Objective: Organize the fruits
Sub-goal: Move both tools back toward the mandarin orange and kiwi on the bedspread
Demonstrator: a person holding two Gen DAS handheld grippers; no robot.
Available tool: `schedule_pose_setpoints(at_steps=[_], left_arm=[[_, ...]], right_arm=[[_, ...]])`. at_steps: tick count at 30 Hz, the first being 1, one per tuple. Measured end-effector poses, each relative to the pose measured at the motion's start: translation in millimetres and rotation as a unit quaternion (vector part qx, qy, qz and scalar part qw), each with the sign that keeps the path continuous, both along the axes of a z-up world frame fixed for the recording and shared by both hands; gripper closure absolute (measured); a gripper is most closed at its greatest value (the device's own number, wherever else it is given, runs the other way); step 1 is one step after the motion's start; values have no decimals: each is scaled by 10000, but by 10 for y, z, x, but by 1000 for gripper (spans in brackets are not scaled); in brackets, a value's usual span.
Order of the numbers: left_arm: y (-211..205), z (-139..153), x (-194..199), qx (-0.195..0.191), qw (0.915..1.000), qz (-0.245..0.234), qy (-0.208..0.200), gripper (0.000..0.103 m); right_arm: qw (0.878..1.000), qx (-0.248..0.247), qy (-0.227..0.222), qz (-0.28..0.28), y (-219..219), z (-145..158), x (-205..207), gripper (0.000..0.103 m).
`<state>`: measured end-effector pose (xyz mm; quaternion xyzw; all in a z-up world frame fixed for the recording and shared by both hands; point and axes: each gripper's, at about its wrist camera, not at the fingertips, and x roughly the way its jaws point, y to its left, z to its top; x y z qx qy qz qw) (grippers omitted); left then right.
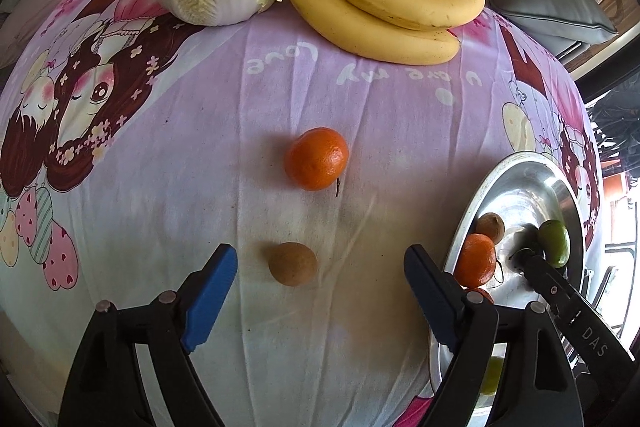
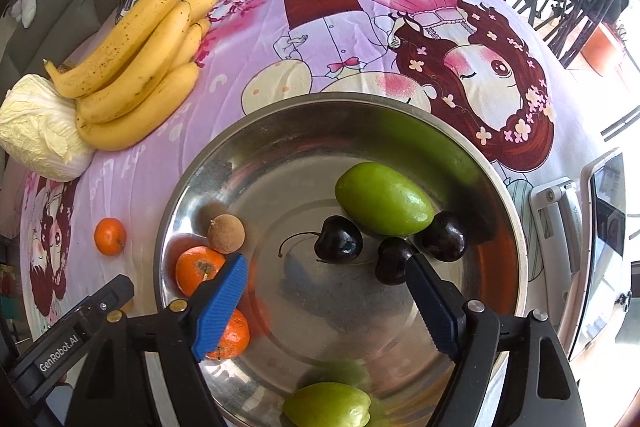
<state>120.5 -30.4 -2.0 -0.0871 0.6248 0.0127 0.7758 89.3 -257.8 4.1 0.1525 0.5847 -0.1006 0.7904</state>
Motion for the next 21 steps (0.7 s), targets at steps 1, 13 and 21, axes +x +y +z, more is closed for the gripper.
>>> schedule_pose_setpoints(at_steps=[1,13,21], left_arm=[[-2,0,2,2,10000,7,-14,17],[-1,20,-20,-18,10000,20,-58,6],[-36,17,-13,2,10000,-48,1,6]], right_arm=[[10000,-7,-6,6,0,-1,4,19],[9998,10,-199,17,-35,75,-9,0],[9999,-39,-123,57,2,53,6,0]])
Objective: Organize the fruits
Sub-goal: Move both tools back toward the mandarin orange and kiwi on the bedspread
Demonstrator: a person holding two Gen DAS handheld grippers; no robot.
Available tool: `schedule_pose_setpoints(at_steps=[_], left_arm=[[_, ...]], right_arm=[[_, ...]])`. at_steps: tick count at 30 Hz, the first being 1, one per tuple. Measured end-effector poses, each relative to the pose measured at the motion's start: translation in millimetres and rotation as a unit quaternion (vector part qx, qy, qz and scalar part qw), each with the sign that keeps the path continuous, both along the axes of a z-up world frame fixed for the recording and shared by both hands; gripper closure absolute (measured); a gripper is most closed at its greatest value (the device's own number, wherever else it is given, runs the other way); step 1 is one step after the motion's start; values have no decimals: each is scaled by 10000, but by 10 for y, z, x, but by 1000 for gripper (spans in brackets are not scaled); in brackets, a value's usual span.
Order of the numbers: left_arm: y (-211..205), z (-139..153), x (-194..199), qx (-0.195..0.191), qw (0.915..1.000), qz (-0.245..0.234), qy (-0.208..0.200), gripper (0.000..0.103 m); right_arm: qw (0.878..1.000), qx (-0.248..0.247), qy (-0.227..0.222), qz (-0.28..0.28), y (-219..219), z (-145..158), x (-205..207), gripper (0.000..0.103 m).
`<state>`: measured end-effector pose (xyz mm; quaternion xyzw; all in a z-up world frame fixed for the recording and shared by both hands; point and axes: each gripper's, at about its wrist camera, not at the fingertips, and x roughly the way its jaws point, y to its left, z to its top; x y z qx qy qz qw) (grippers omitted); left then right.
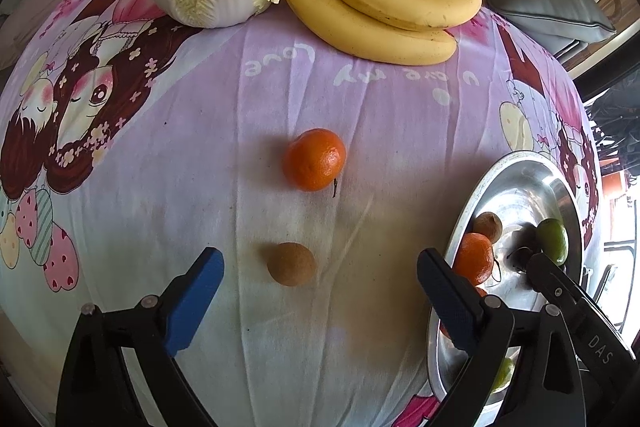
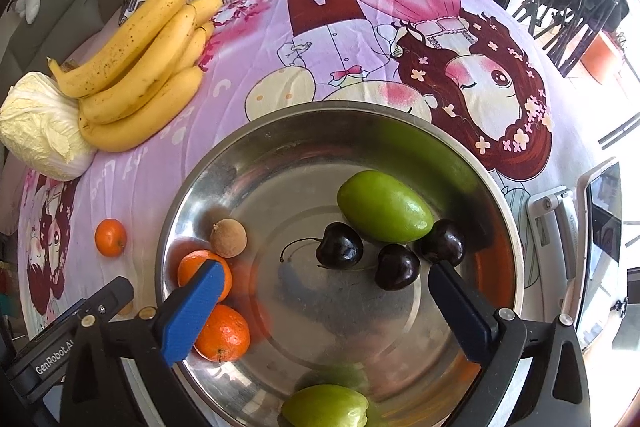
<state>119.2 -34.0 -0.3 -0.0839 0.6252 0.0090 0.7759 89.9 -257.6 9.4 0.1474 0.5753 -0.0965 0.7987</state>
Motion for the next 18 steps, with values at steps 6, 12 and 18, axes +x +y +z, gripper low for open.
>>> schedule_pose_setpoints(at_steps=[6,12,18], left_arm=[[26,68,16,-34,9999,-88,-65,6],[245,112,33,-115,9997,141,-137,6],[540,173,24,-292,9983,439,-250,6]], right_arm=[[10000,-22,-42,80,36,15,20,0],[9997,-26,-134,178,99,52,26,0],[9989,-68,-266,372,246,95,31,0]])
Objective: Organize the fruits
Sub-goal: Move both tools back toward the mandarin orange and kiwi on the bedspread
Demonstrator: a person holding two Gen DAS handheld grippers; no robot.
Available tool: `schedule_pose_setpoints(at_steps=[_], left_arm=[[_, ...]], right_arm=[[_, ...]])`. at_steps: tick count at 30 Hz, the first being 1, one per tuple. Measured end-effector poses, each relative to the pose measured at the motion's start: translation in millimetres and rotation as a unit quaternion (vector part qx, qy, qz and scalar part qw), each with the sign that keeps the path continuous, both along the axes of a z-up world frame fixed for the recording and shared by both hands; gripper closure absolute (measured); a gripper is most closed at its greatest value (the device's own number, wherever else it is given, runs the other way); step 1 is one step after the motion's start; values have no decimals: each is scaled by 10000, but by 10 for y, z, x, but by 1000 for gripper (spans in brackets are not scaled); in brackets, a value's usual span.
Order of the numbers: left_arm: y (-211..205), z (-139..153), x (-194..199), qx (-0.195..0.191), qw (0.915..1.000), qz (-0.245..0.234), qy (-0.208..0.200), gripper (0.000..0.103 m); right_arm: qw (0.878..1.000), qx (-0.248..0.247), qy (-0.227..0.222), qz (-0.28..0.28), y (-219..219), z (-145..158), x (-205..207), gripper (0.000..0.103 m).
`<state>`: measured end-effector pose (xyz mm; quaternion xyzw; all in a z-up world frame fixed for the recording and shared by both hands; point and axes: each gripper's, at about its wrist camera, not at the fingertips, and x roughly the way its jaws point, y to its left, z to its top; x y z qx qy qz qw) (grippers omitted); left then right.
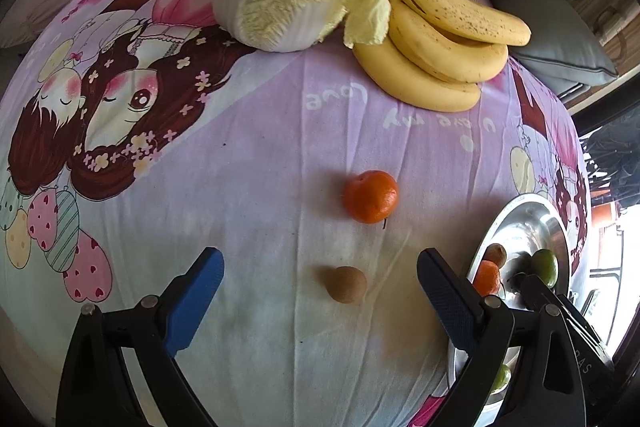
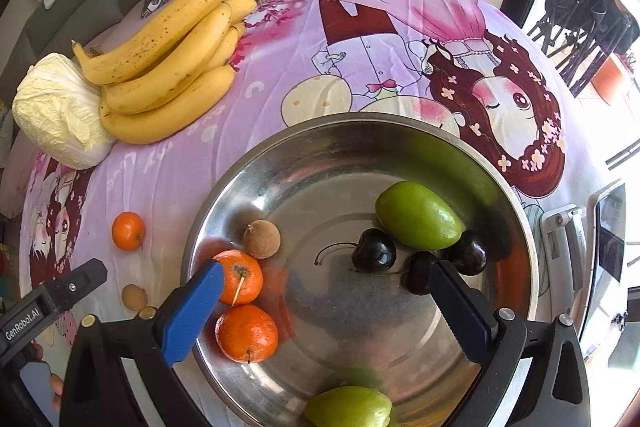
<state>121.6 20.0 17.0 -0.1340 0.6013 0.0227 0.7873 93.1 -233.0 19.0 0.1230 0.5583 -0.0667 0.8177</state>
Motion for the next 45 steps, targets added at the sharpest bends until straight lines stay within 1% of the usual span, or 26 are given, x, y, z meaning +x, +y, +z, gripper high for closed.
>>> schedule_pose_setpoints(at_steps=[2,4,9,11,17,24,29,32,36,40,45], left_arm=[[101,3,-11,-135,9999,101,-24,6],[194,-3,-34,-193,9996,206,-13,6],[426,8,-98,-178,9988,446,-35,6],[535,40,-152,-165,9984,537,-35,6],[676,22,-205,-151,9974,705,-35,6],[827,-3,-274,-167,9958,896,2,6],[867,-65,-279,53,9959,896,74,6],[885,-135,-264,265,9955,888,197,6],[881,-236,-231,454,9950,806,364,6],[849,-268,-211,403,9958,719,401,6],[846,-337,-193,296,9954,791,447,6]], right_arm=[[9999,30,-64,79,55,21,5,0],[9998,54,-122,161,119,44,13,0],[9985,85,-244,480,328,91,70,0],[9973,172,-300,653,419,110,90,0],[9933,184,-434,1058,745,101,81,0],[9885,204,-427,1437,1032,34,75,0],[9865,286,-403,1562,1147,-11,115,0],[9841,320,-428,1692,1199,-11,122,0],[9822,396,-478,1775,1239,-14,152,0],[9814,477,-469,1799,1274,-55,186,0],[9786,451,-504,1941,1359,-85,170,1]])
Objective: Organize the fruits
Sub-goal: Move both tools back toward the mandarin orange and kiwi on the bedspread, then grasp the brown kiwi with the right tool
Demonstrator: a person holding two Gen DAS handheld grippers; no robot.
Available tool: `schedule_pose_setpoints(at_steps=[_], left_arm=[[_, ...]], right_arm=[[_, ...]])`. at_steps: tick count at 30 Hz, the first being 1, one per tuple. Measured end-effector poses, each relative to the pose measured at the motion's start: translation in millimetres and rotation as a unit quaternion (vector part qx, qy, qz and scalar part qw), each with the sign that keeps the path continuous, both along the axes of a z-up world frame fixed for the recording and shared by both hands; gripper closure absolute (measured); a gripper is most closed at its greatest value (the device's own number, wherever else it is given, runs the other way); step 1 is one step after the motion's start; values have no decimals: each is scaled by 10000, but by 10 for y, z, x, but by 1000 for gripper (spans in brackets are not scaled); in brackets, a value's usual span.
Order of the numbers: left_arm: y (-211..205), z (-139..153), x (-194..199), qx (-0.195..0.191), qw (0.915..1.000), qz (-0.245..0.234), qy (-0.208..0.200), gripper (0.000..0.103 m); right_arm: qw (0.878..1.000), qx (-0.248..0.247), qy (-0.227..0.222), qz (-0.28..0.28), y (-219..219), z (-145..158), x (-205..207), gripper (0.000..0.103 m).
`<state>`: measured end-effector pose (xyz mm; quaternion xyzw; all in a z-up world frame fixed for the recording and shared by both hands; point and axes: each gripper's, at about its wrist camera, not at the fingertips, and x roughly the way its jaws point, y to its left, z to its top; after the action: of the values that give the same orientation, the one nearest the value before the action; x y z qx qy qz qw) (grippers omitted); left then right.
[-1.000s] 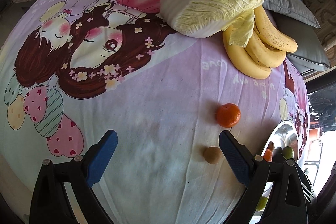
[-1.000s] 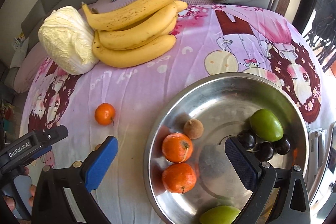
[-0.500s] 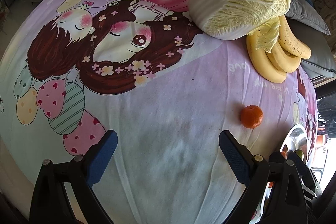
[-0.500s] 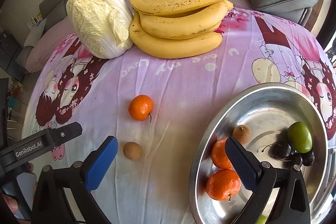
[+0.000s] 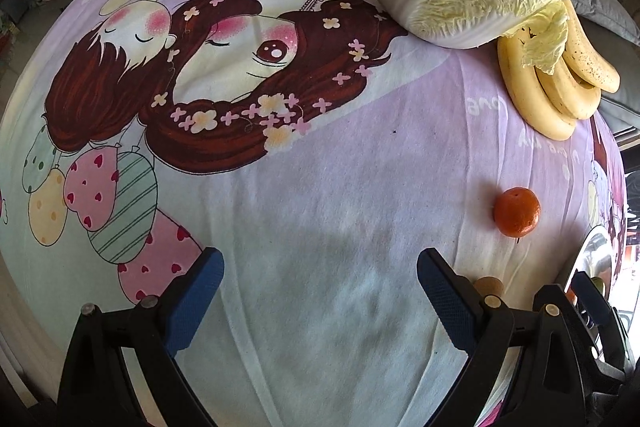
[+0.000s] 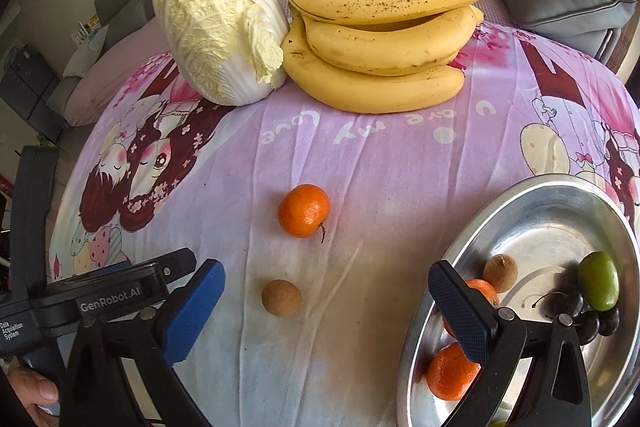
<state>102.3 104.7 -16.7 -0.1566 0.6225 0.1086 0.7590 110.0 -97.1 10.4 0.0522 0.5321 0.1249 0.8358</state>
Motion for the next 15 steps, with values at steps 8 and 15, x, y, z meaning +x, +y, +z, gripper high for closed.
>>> schedule_pose_setpoints(at_steps=[8,15], left_arm=[[81,-53,-57,-100,9998,125,-71,6],[44,-69,-31,-201,9998,-45,13,6]], right_arm=[[9995,-179,110,229,126,-124,-38,24],[9987,-234,247,393,214,-231,-70,43]])
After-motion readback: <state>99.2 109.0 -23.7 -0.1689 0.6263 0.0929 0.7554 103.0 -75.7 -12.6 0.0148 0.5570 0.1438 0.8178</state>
